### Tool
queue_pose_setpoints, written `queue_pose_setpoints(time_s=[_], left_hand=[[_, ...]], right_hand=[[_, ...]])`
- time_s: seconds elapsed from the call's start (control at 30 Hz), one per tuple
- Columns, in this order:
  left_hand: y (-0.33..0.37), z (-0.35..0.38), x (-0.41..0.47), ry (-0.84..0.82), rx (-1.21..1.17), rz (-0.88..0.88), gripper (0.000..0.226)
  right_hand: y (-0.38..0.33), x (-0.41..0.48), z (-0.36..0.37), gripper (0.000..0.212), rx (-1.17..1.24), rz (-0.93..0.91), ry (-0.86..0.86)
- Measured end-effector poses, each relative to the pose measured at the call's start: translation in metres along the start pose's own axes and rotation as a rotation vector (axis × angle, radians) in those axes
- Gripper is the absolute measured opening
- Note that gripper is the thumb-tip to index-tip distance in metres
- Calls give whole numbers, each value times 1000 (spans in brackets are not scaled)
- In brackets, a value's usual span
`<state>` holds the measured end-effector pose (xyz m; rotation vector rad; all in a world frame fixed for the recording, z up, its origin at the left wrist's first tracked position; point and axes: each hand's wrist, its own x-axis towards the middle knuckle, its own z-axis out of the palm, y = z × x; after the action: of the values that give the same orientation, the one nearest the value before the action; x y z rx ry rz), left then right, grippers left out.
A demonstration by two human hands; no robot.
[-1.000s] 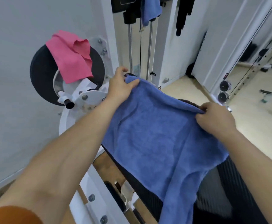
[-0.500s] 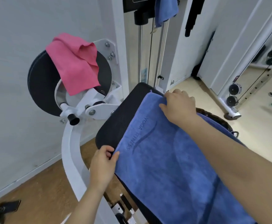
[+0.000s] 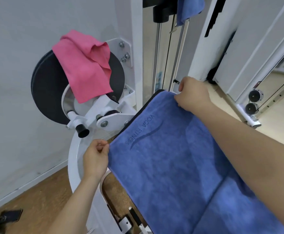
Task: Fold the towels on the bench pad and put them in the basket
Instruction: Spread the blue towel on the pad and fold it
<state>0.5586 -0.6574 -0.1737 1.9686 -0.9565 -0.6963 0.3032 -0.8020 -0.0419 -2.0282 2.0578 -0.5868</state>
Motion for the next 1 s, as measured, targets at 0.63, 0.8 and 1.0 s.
queue_pose_setpoints(time_s=[0.63, 0.8, 1.0], left_hand=[[-2, 18, -224, -342, 19, 828, 8], [-18, 41, -279, -454, 176, 955, 37], [-15, 56, -292, -456, 359, 843, 62]], right_hand=[[77, -205, -99, 30, 139, 82, -171], [102, -308, -101, 22, 144, 339, -91], [113, -342, -50, 32, -195, 266, -37]])
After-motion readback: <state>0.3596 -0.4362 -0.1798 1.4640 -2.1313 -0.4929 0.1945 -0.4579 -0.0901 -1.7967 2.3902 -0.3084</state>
